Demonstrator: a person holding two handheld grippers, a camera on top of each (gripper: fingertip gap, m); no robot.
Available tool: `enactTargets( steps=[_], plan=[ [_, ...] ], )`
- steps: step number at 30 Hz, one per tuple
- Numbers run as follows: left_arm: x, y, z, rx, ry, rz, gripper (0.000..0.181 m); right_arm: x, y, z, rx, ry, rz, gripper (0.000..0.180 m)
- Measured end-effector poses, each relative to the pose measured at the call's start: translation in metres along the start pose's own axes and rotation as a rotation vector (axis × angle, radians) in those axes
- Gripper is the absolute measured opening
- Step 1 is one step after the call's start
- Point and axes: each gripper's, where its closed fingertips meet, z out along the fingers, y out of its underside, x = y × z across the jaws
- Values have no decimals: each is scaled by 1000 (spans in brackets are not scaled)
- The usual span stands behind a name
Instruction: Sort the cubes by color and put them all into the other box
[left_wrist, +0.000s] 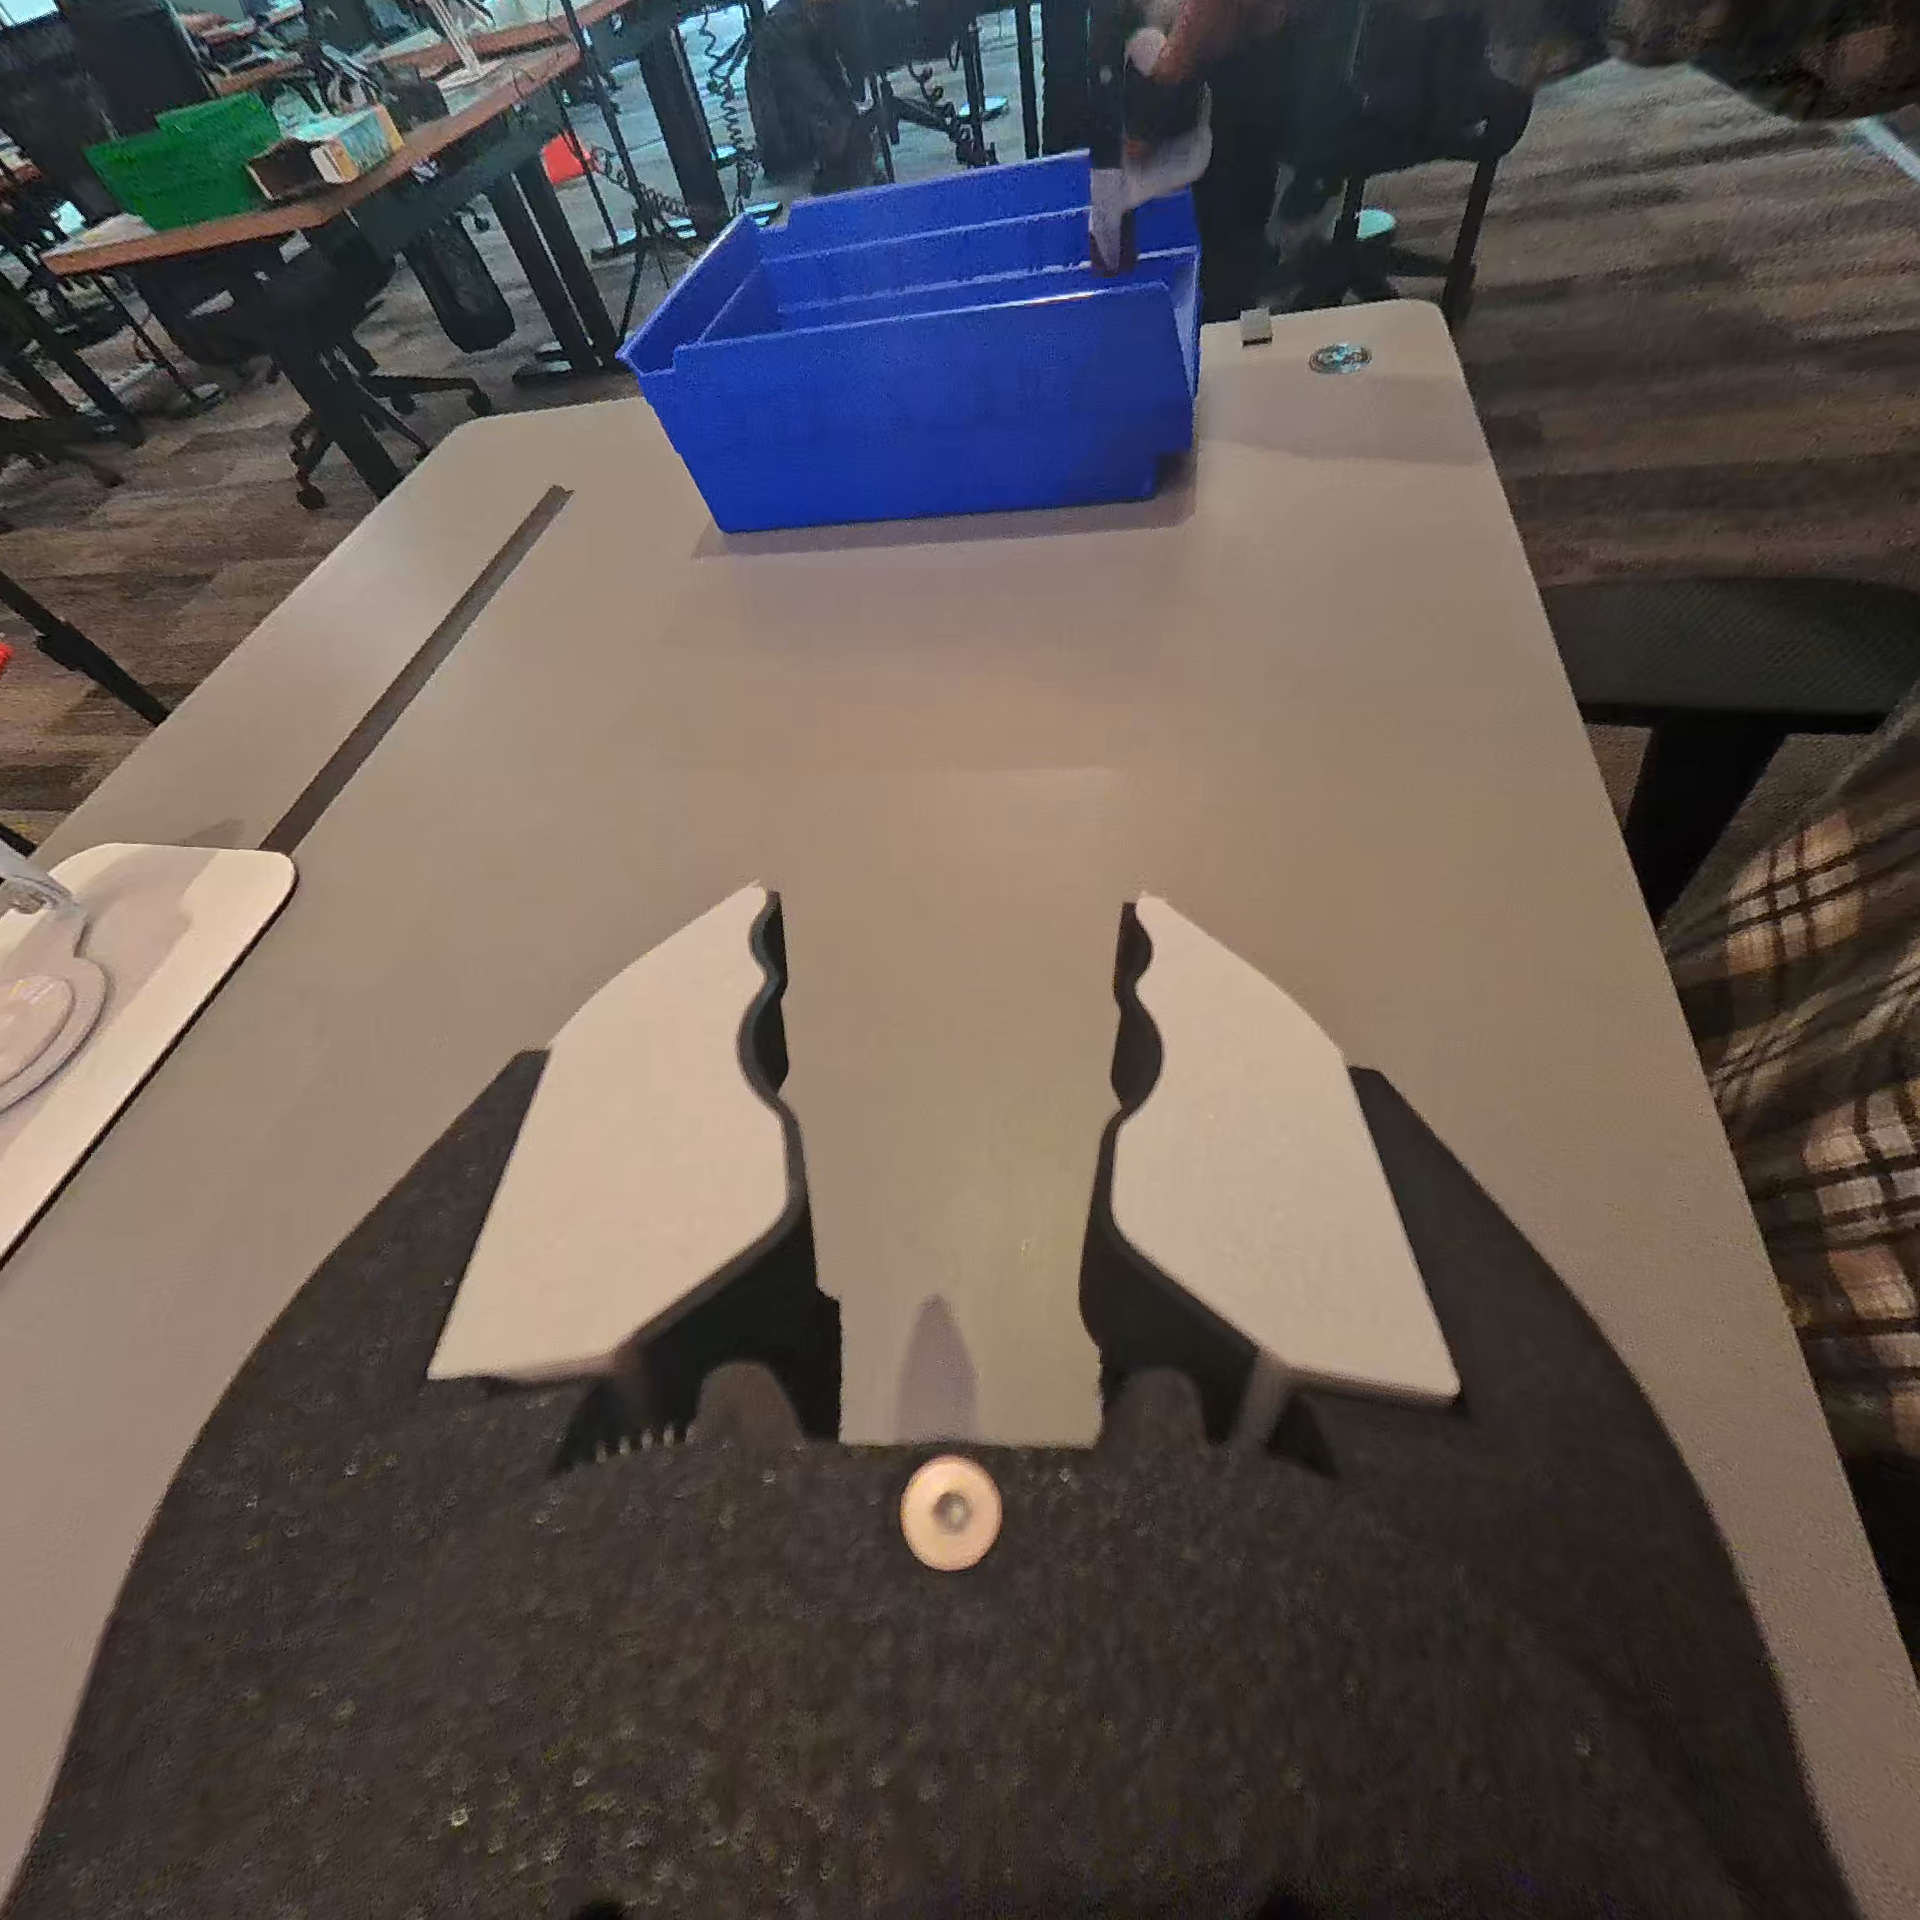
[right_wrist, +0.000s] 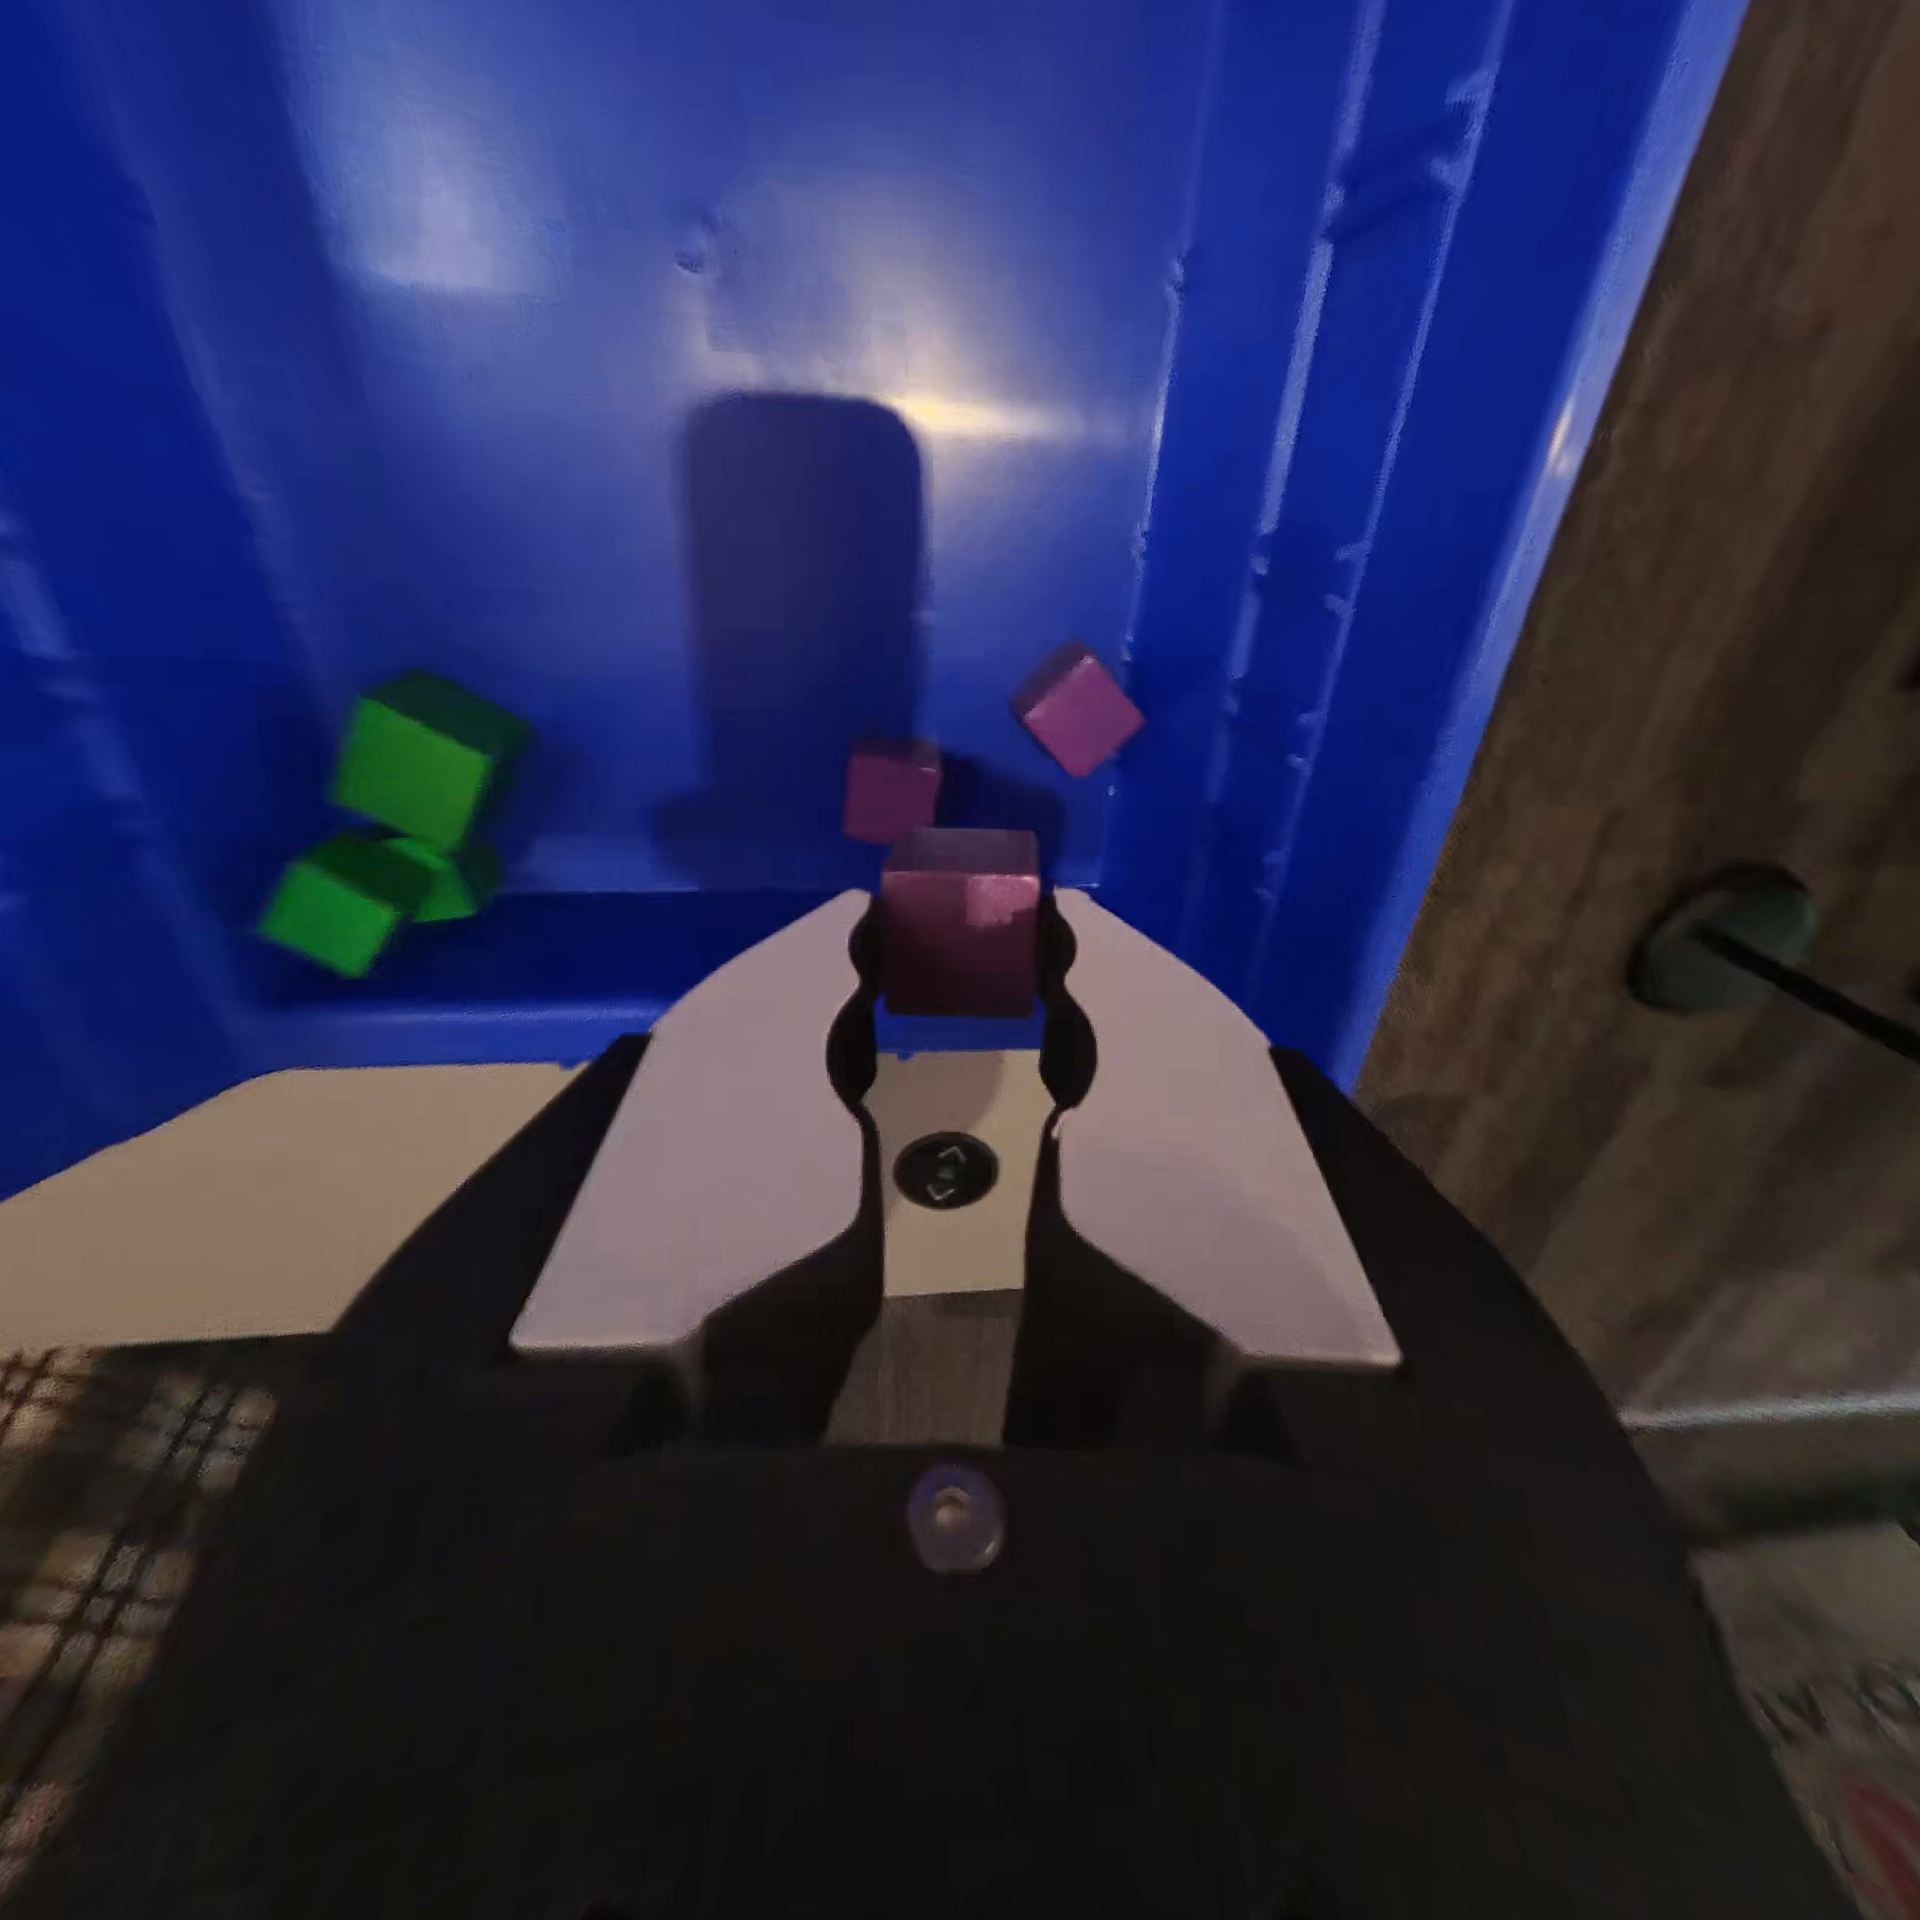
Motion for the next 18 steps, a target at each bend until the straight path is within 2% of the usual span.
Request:
enactTargets(
  steps=[3,5,9,13,16,18],
  plan=[
    [-2,-2,-8,-7,-17,1,61,6,5,18,-50,8,20,28],
    [-6,-2,-19,-13,-42,-9,62,10,5,22,-66,25,21,38],
    [-28,7,-69,-81,-161,-23,64,5,-5,-4,6,68,9,54],
    [-72,34,-168,-273,-384,-47,63,-42,-35,-66,291,28,-82,58],
    [-96,68,-259,-508,-505,-99,63,-115,-48,-104,492,-136,-225,58],
    [-101,97,-317,-709,-533,-129,65,-168,-51,-117,570,-258,-335,50]
  ],
)
